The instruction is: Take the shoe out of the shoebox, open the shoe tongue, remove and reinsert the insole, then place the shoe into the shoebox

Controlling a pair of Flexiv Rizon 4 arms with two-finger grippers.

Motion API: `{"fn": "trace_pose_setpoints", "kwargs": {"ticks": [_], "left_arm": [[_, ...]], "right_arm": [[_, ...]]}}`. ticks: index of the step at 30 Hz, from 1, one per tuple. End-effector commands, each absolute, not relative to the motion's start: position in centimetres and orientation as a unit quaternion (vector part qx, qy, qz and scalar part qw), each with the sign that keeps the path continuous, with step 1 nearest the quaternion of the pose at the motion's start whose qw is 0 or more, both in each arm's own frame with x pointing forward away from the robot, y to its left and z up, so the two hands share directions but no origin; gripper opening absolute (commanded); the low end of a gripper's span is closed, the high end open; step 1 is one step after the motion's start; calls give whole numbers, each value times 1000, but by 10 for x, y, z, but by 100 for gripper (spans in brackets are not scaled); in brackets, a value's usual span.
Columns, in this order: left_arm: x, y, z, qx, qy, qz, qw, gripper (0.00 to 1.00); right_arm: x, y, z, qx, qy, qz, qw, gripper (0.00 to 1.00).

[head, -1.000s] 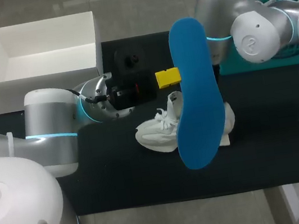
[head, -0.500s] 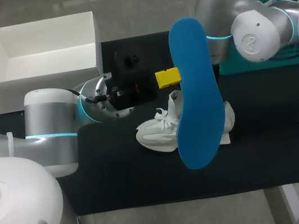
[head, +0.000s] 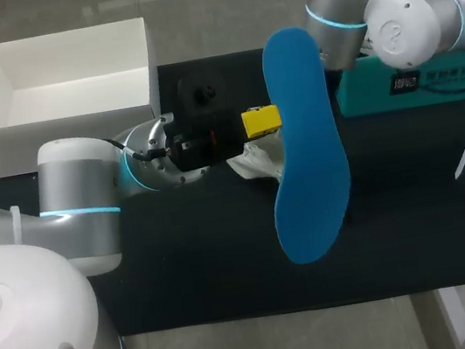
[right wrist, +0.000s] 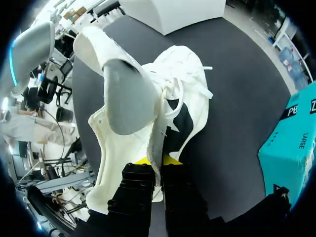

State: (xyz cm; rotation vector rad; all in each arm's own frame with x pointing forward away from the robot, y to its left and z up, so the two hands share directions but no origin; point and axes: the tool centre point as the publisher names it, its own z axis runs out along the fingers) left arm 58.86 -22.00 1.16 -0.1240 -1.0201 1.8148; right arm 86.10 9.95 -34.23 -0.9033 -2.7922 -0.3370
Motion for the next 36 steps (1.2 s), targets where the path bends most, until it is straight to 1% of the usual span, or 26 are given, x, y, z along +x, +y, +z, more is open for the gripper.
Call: {"fn": "trace_pose_setpoints", "kwargs": {"ticks": [1,18,24,36], "left_arm": [[588,-221,11,-52,-421,752,504,0],[588,-221,11,-52,-421,752,504,0],[588,-221,11,-52,-421,752,504,0],[588,-221,11,-52,-421,752,504,0]], "right_arm": [[848,90,-337,-503,-831,-219,93,0],[848,90,-337,-503,-831,-219,93,0],[856,99,-343,-499,-823,-247,111,0],[857,112,-352,-560,-771,-269,142,0]]}}
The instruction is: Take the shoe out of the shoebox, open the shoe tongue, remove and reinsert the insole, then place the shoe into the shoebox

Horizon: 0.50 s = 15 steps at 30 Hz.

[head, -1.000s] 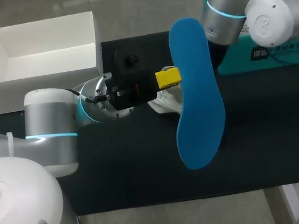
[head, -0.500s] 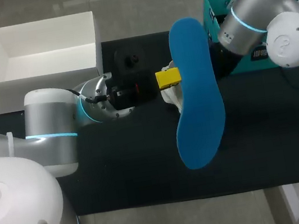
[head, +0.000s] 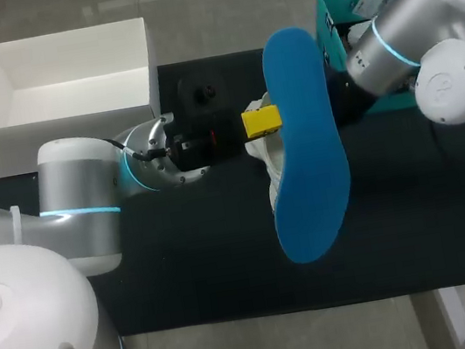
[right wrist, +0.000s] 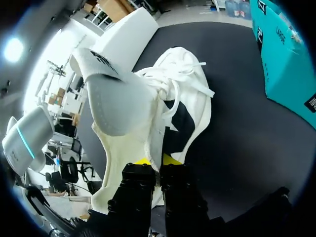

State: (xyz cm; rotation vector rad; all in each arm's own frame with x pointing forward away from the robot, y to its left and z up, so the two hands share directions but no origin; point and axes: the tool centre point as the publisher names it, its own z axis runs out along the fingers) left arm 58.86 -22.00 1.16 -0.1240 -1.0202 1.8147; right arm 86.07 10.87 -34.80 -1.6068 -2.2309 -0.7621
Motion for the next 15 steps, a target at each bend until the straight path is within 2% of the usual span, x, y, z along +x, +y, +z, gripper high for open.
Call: {"fn": "trace_pose_setpoints", "kwargs": {"ticks": [1,15], "left_arm": [[588,-221,11,-52,-421,752,504,0],[588,-221,11,-52,-421,752,504,0]], "right_arm": [[856,112,-352,-563,-767,-274,141,0],[850,124,-363,-574,-756,-281,139,0]]}}
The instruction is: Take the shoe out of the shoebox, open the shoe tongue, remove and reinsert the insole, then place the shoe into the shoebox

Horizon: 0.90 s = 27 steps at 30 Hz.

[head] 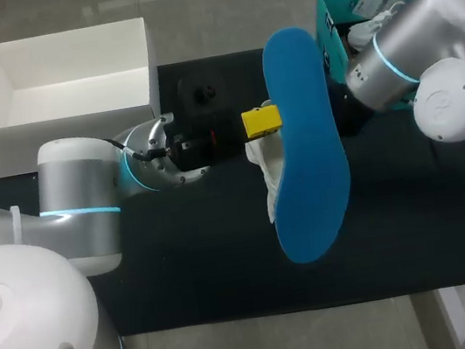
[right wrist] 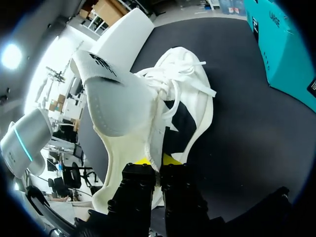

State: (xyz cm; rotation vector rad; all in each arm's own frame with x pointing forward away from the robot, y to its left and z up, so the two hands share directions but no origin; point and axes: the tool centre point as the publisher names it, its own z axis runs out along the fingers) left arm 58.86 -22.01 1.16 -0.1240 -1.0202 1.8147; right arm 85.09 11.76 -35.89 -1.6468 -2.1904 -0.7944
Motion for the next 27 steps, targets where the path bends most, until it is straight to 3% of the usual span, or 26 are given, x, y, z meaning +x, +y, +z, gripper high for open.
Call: {"fn": "trace_pose_setpoints", "kwargs": {"ticks": [1,16,17,18,19,27], "left_arm": [[588,-221,11,-52,-421,752,504,0],[588,-221,11,-52,-421,752,504,0],[588,-221,11,-52,-421,752,504,0],[588,-221,11,-52,-421,752,504,0],[588,-221,11,-52,-421,752,504,0],[588,-221,11,-52,-421,752,504,0]], "right_arm": [[849,125,-364,-580,-751,-285,137,0],[856,118,-379,-588,-741,-295,134,0],[857,117,-379,-593,-738,-295,129,14],[856,116,-375,-596,-736,-296,125,47],[855,116,-371,-594,-739,-295,122,100],[843,109,-331,-577,-739,-319,138,100]]}}
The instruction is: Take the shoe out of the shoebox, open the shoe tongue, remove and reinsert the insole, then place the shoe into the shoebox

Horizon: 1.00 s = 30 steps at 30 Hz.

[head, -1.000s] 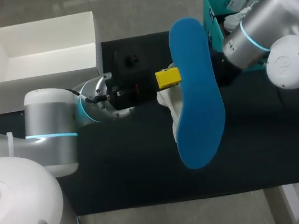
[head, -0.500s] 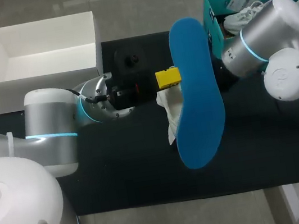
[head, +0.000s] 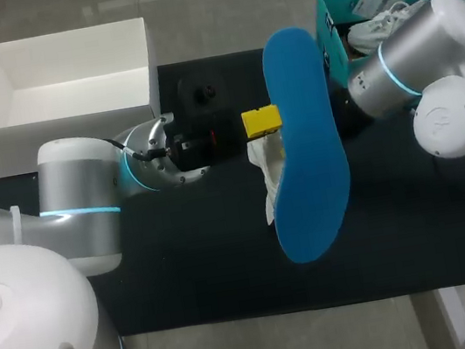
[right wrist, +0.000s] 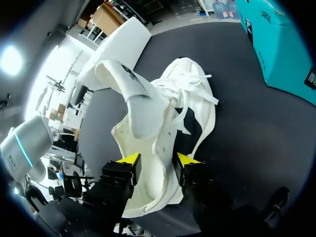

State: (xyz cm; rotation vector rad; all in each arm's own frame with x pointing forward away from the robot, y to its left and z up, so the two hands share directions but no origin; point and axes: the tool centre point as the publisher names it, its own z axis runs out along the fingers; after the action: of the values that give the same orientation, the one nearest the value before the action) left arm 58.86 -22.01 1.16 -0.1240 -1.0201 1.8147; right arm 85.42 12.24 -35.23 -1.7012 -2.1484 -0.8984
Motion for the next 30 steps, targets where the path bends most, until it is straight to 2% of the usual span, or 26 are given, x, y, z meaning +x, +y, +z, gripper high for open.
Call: {"fn": "trace_pose_setpoints", "kwargs": {"ticks": [1,5,30], "left_arm": [[588,-221,11,-52,-421,752,504,0],[588,-221,11,-52,-421,752,504,0],[588,-221,11,-52,-421,752,504,0]], "right_arm": [[842,107,-326,-574,-738,-322,145,100],[844,101,-309,-554,-736,-342,185,100],[844,101,-309,-554,-736,-342,185,100]]}}
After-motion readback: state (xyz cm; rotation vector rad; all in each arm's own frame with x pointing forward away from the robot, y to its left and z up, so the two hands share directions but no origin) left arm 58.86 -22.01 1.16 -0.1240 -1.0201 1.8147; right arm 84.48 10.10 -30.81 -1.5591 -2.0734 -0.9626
